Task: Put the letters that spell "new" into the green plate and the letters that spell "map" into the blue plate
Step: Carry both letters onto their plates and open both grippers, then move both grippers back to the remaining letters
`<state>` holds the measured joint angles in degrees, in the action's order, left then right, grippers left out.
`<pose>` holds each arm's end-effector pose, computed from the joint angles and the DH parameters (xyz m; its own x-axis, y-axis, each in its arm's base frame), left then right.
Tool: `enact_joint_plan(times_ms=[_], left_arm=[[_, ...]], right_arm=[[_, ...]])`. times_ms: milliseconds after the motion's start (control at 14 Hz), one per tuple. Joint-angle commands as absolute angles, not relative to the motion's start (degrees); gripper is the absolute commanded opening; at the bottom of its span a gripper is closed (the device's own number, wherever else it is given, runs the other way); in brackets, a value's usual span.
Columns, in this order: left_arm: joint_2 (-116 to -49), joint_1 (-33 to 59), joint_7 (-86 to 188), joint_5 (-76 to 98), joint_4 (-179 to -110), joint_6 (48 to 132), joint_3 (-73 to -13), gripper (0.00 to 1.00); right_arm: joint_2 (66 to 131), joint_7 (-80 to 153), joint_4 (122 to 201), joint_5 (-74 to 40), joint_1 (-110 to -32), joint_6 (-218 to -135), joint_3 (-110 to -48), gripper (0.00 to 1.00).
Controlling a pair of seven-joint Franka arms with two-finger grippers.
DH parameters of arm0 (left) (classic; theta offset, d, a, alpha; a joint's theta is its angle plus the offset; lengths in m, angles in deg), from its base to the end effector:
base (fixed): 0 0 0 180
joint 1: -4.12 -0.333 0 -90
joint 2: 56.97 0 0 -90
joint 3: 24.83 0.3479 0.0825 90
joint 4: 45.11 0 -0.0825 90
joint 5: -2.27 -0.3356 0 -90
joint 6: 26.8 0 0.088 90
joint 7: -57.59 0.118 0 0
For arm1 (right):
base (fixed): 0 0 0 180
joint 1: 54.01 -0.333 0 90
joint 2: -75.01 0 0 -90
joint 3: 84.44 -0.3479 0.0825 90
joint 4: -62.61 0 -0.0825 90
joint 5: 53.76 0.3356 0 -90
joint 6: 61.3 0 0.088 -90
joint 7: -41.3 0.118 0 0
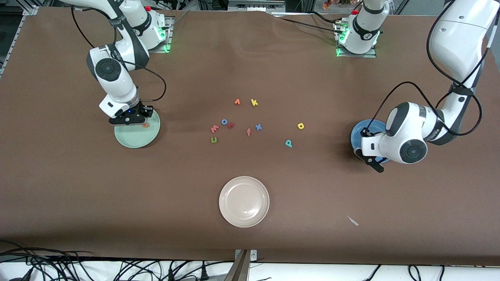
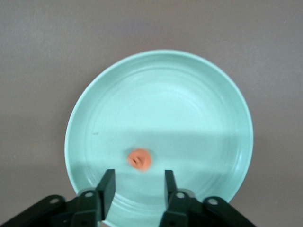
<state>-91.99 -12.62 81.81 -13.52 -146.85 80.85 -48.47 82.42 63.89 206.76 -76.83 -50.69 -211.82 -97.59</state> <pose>0.5819 -0.0238 0.2590 0.6979 -0.6091 -0.3766 -0.5785 -0.7895 0.2049 0.4359 0.0833 0.2930 0.9912 0.1300 0.0265 0.1240 -0.9788 0.1630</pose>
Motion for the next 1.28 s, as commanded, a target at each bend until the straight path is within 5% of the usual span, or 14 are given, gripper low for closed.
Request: enact_joint_plan(times_ms=[0, 499, 1212], left_arm=[[-91.4, -12.7, 79.8, -11.4, -146.4, 80.0, -49.1, 1.00], [-86.8, -12.1, 53.4, 0.6, -151.2, 87.3, -54.2, 1.00], [-80.0, -11.0, 21.0, -4.6, -169.5, 109.6, -64.3, 1.00]], right_arm=[[79.8, 66.7, 208.6, -76.7, -50.2, -212.6, -98.8, 0.51], [88.7, 83.5, 198.3, -75.7, -51.1, -212.4, -108.8, 0.52], [109.8, 103.7, 170.0, -77.5, -70.6, -200.4, -104.8, 0.58]])
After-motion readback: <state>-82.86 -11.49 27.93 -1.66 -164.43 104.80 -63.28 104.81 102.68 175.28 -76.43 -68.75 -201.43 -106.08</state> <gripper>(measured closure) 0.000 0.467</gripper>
